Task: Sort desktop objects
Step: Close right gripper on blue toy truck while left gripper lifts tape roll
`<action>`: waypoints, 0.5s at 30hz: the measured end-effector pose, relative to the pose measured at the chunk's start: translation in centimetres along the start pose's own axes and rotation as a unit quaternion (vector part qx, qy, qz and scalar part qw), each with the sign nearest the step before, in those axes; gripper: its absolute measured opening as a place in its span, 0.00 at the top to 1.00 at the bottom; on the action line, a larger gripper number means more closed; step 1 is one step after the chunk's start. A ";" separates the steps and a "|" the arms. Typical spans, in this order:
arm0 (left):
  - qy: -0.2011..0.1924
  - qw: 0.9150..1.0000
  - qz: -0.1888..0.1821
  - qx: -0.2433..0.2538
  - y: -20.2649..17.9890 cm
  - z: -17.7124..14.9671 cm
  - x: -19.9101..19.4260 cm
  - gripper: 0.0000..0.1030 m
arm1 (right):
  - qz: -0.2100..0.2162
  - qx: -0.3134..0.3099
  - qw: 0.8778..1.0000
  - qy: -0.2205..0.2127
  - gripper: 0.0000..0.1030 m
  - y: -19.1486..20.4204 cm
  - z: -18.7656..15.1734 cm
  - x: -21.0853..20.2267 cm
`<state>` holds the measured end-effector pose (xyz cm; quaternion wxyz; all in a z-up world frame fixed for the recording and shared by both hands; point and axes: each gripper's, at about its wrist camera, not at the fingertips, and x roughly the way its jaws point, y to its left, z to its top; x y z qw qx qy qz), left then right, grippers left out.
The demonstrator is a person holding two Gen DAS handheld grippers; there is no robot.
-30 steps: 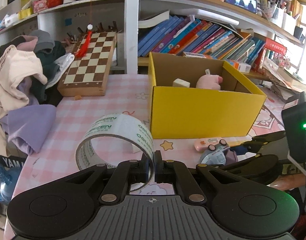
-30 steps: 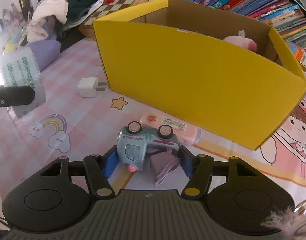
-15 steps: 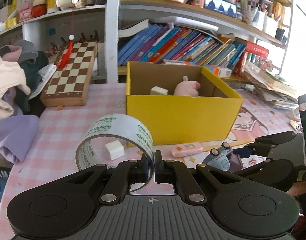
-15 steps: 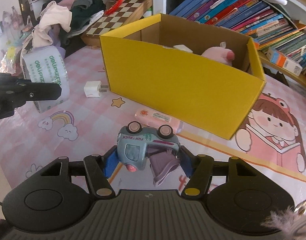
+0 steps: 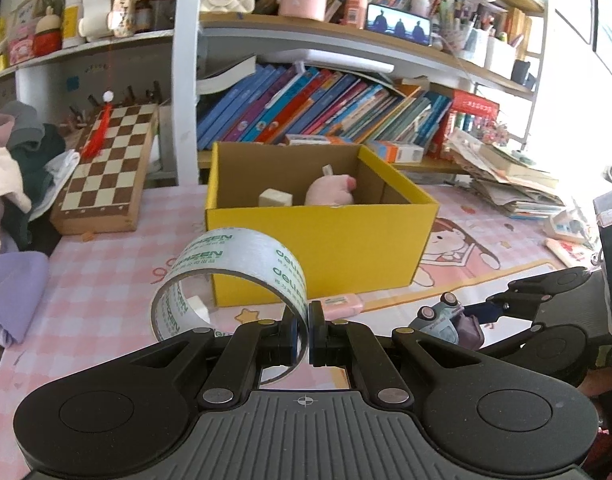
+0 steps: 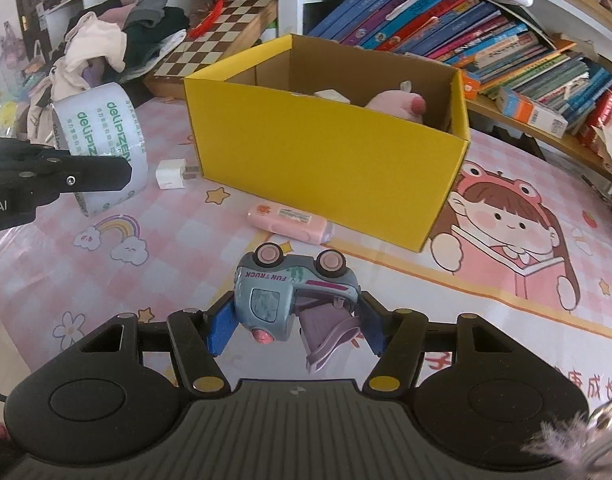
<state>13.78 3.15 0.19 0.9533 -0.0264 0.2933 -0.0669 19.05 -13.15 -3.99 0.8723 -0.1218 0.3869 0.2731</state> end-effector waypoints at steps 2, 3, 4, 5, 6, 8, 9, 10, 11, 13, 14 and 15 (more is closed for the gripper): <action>-0.004 1.000 -0.005 0.003 -0.2 0.1 -0.2 0.97 | -0.004 0.007 1.000 -0.002 0.41 -0.2 -0.1 -0.4; -0.006 1.000 -0.007 0.005 -0.2 0.2 -0.3 0.97 | -0.007 0.010 1.000 -0.003 0.41 -0.3 -0.2 -0.6; -0.009 1.000 -0.009 0.007 -0.3 0.3 -0.4 0.97 | -0.009 0.013 1.000 -0.004 0.41 -0.3 -0.2 -0.9; -0.012 1.000 -0.012 0.009 -0.4 0.4 -0.6 0.97 | -0.011 0.018 1.000 -0.006 0.41 -0.5 -0.3 -1.1; -0.015 1.000 -0.014 0.011 -0.5 0.5 -0.7 0.97 | -0.013 0.022 1.000 -0.008 0.41 -0.6 -0.3 -1.4; -0.021 0.999 -0.018 0.016 -0.7 0.8 -1.0 0.97 | -0.016 0.031 0.999 -0.013 0.41 -0.9 -0.2 -1.9; -0.025 0.999 -0.020 0.020 -0.7 1.0 -1.1 0.97 | -0.017 0.036 0.999 -0.016 0.41 -1.0 -0.1 -2.2; -0.029 0.999 -0.022 0.023 -0.8 1.2 -1.2 0.97 | -0.018 0.040 0.999 -0.020 0.41 -1.2 0.0 -2.5; -0.033 0.999 -0.022 0.027 -0.9 1.4 -1.4 0.97 | -0.019 0.044 0.999 -0.023 0.41 -1.3 0.2 -2.8; -0.042 0.998 -0.023 0.037 -1.1 1.8 -1.6 0.97 | -0.021 0.050 0.998 -0.031 0.41 -1.6 0.6 -3.3; -0.048 0.998 -0.023 0.043 -1.2 2.1 -1.7 0.97 | -0.022 0.051 0.998 -0.036 0.41 -1.7 0.9 -3.6; -0.053 0.997 -0.023 0.047 -1.2 2.3 -1.8 0.97 | -0.022 0.052 0.998 -0.040 0.41 -1.8 1.2 -3.8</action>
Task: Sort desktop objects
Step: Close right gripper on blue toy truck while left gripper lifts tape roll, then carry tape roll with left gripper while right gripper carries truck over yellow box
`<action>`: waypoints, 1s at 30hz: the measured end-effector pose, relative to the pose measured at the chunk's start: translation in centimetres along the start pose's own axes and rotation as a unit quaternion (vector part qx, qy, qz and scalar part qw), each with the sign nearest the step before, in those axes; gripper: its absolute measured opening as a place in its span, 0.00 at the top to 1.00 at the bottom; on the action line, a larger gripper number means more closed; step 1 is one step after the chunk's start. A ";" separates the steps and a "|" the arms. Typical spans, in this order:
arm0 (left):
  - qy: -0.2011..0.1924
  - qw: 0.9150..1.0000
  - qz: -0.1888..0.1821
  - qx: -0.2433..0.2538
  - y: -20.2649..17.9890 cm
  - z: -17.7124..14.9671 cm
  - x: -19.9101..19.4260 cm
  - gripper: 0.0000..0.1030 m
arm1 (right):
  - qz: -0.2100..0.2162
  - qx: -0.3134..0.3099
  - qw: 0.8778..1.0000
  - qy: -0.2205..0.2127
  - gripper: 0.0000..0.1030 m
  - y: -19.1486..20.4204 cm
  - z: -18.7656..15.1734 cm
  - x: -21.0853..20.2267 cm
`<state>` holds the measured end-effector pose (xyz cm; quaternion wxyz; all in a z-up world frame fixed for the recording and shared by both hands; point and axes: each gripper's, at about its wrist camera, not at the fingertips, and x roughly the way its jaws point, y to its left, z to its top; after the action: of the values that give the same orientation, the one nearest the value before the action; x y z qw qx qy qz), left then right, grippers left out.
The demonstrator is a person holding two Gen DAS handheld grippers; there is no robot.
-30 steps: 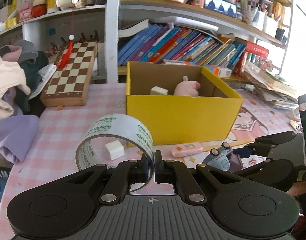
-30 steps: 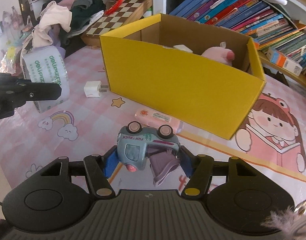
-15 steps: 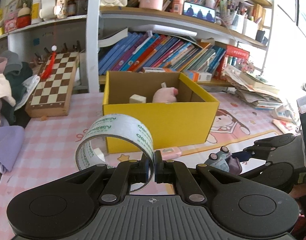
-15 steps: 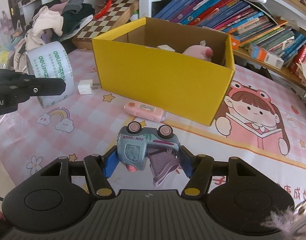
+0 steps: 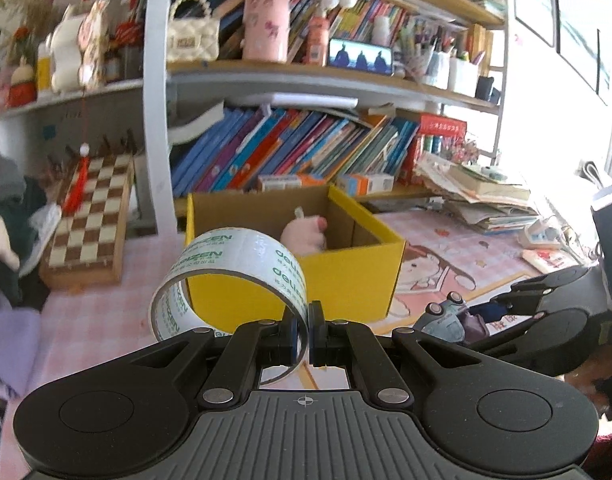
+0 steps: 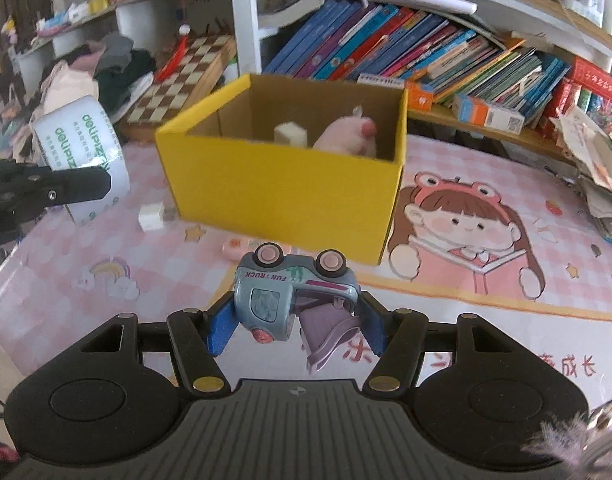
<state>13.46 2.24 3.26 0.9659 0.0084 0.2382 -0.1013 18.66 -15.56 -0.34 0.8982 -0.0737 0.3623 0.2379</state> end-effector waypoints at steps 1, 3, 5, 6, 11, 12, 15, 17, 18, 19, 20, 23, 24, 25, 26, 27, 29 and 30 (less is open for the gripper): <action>-0.004 1.000 0.000 0.003 0.0 0.3 0.0 0.97 | 0.000 0.000 1.000 -0.005 0.41 -0.1 0.4 -0.2; -0.013 1.000 -0.001 0.008 0.0 0.9 0.1 0.97 | 0.002 -0.002 1.000 -0.014 0.41 -0.2 1.1 -0.5; -0.021 1.000 -0.002 0.011 0.0 1.5 0.2 0.97 | 0.005 -0.007 1.000 -0.023 0.41 -0.2 1.9 -0.8; -0.026 1.000 -0.002 0.013 0.0 1.8 0.3 0.97 | 0.007 -0.010 1.000 -0.028 0.41 -0.2 2.3 -0.9; -0.044 0.999 0.000 0.021 0.1 3.2 1.0 0.96 | 0.014 -0.028 0.998 -0.049 0.41 -0.4 4.7 -0.9; -0.046 0.999 0.001 0.022 0.1 3.5 1.2 0.96 | 0.014 -0.032 0.998 -0.053 0.41 -0.5 5.2 -0.8; -0.050 0.998 0.002 0.026 0.2 4.3 2.0 0.96 | 0.016 -0.039 0.997 -0.064 0.41 -0.9 6.6 -0.5; -0.051 0.998 0.003 0.031 0.2 4.7 2.6 0.96 | 0.018 -0.044 0.997 -0.068 0.41 -1.2 7.4 0.0; -0.052 0.998 0.004 0.034 0.2 5.0 2.9 0.96 | 0.018 -0.046 0.996 -0.070 0.41 -1.4 7.8 0.2; -0.053 0.998 0.005 0.036 0.2 5.2 3.1 0.96 | 0.020 -0.049 0.996 -0.071 0.41 -1.6 8.2 0.5; -0.054 0.998 0.006 0.037 0.2 5.4 3.4 0.96 | 0.021 -0.052 0.996 -0.073 0.41 -1.8 8.5 0.8; -0.056 0.998 0.009 0.039 0.3 6.2 4.4 0.96 | 0.026 -0.063 0.995 -0.077 0.41 -2.3 9.7 1.7; -0.057 0.998 0.010 0.039 0.3 6.5 4.8 0.96 | 0.027 -0.067 0.994 -0.078 0.41 -2.5 10.1 2.0; -0.056 0.998 0.011 0.040 0.3 6.8 5.2 0.96 | 0.029 -0.072 0.994 -0.080 0.41 -2.6 10.5 2.4; -0.055 0.998 0.012 0.041 0.4 7.1 5.7 0.96 | 0.030 -0.076 0.993 -0.081 0.41 -2.8 10.9 2.8; -0.054 0.998 0.014 0.041 0.4 7.4 6.2 0.96 | 0.031 -0.081 0.993 -0.083 0.41 -3.0 11.3 3.2; -0.051 0.998 0.016 0.042 0.5 7.9 7.2 0.96 | 0.032 -0.090 0.992 -0.085 0.41 -3.3 12.2 4.1; -0.050 0.998 0.017 0.042 0.6 8.1 7.7 0.96 | 0.034 -0.095 0.991 -0.085 0.41 -3.5 12.6 4.6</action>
<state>23.94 0.83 6.93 0.9770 0.0476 0.1851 -0.0949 30.96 -13.04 5.55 0.9061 -0.1262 0.2628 0.3067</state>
